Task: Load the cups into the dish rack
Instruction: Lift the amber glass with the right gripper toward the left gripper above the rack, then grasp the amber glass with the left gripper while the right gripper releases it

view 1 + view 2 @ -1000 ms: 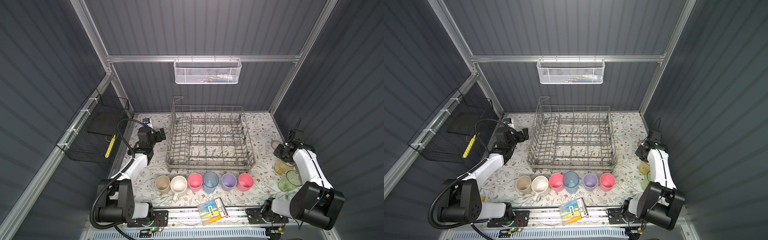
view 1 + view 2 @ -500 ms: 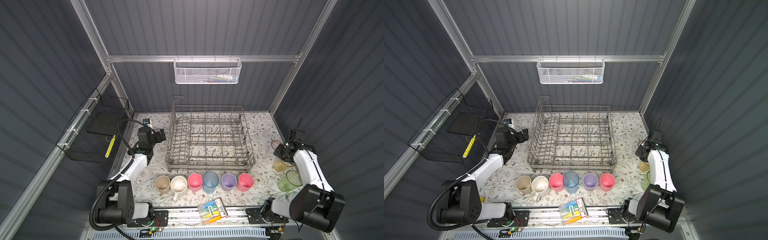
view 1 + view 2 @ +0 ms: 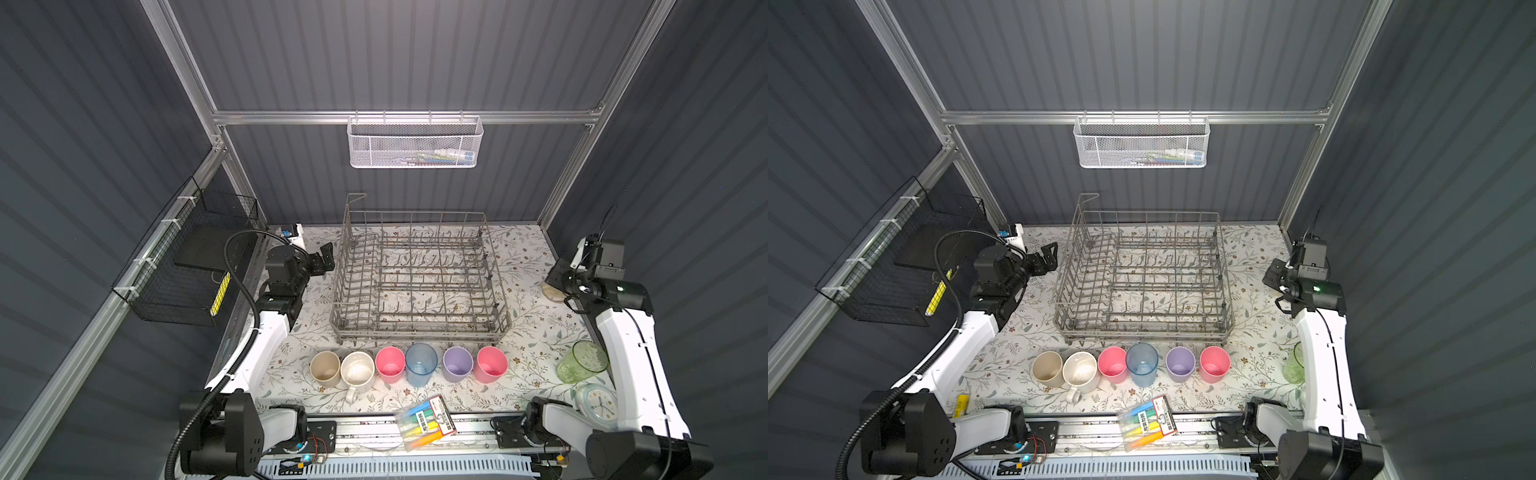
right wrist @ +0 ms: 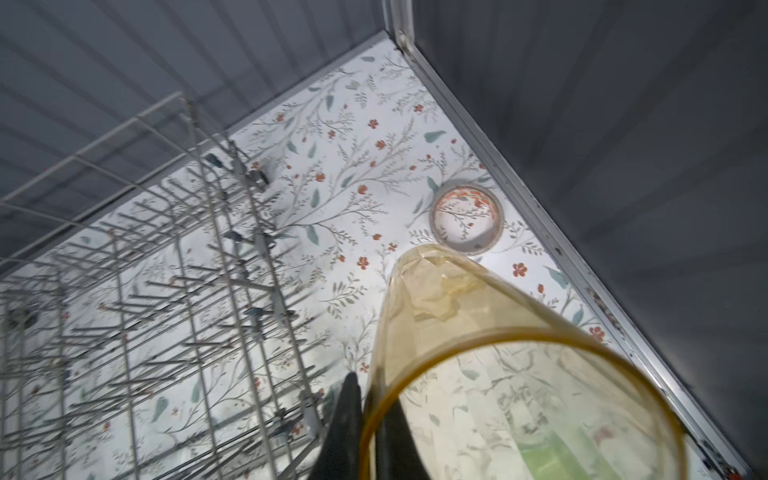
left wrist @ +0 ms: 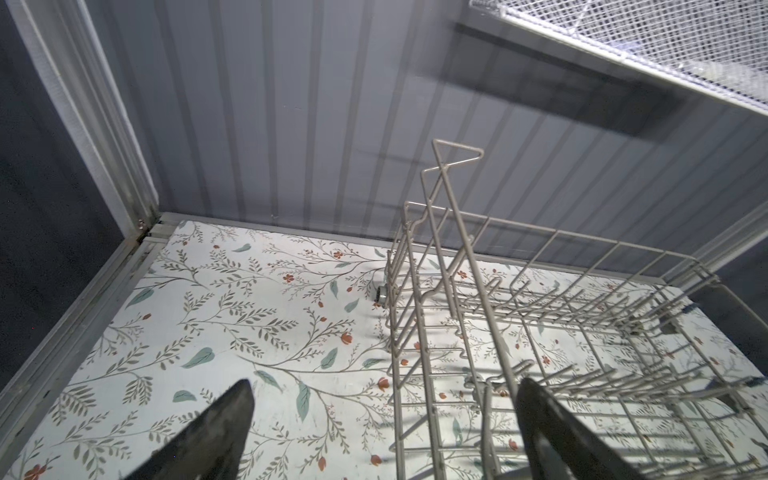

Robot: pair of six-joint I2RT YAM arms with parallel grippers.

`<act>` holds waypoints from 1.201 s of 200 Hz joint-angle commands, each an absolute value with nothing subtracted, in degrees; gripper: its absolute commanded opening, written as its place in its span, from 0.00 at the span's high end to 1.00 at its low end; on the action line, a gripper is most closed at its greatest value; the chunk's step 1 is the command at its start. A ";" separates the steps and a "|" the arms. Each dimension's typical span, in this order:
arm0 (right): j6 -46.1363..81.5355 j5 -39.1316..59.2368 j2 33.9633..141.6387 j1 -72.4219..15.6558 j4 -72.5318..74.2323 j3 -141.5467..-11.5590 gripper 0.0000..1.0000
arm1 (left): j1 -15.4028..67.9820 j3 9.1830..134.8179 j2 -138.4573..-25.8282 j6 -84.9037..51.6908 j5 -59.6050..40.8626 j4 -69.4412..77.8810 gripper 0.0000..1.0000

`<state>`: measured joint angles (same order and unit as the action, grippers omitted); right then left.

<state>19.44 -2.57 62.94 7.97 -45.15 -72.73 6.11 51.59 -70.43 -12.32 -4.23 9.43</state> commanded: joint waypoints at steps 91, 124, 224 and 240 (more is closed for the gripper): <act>29.36 27.36 63.62 -7.89 -20.15 -79.71 1.00 | 13.33 64.42 -74.41 -15.67 -35.36 10.46 0.05; 36.26 40.36 68.27 -12.48 -7.19 -78.10 1.00 | 14.99 68.41 -79.44 -18.07 -46.31 13.03 0.05; 54.47 60.52 72.00 -14.94 20.30 -66.79 1.00 | 16.41 72.99 -88.44 -21.97 -67.80 22.94 0.03; 57.17 62.47 72.90 -14.94 24.05 -65.37 1.00 | 16.82 73.30 -89.40 -22.53 -69.89 23.96 0.03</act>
<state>51.07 56.31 72.10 -14.79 12.12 -66.83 16.12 71.05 -88.12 -20.88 -63.26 20.16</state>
